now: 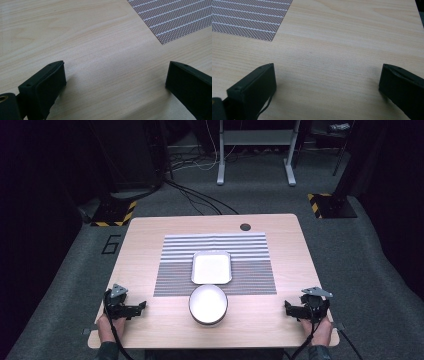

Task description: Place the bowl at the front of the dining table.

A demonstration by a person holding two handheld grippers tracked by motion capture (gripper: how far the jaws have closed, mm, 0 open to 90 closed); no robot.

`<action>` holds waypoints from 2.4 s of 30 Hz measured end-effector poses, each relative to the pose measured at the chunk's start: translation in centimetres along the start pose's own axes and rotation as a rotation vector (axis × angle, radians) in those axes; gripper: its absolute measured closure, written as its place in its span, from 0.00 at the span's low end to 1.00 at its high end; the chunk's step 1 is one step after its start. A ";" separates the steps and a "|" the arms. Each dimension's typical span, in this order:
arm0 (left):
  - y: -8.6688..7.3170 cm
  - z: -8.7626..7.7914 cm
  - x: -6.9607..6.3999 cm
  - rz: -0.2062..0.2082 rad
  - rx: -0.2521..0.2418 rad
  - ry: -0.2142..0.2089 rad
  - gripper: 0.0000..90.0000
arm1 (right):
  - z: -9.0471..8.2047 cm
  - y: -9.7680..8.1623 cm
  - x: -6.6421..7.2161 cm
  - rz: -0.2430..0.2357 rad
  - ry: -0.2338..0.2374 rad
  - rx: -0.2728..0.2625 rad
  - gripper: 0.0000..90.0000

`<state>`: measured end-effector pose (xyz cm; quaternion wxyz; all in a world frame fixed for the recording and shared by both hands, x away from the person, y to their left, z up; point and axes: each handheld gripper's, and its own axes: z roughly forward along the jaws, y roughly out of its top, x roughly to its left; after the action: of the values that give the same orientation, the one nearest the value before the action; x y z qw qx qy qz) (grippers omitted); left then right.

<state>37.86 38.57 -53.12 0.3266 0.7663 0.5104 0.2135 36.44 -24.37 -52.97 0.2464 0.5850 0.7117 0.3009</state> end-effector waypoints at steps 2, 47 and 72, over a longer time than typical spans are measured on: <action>0.0 0.0 0.0 0.000 0.000 0.000 0.03 | 0.0 0.0 0.0 0.000 0.000 0.000 0.01; 0.2 -0.5 -0.7 -0.029 0.058 0.025 0.02 | 0.0 0.1 0.1 0.012 -0.010 0.008 0.00; 2.2 -2.7 -4.6 -0.008 0.030 -0.042 0.00 | -3.9 3.1 4.2 -0.055 0.038 -0.079 0.08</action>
<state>35.70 34.56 -49.66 0.3267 0.7733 0.5096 0.1885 34.99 -20.35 -48.01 0.2638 0.5493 0.7195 0.3331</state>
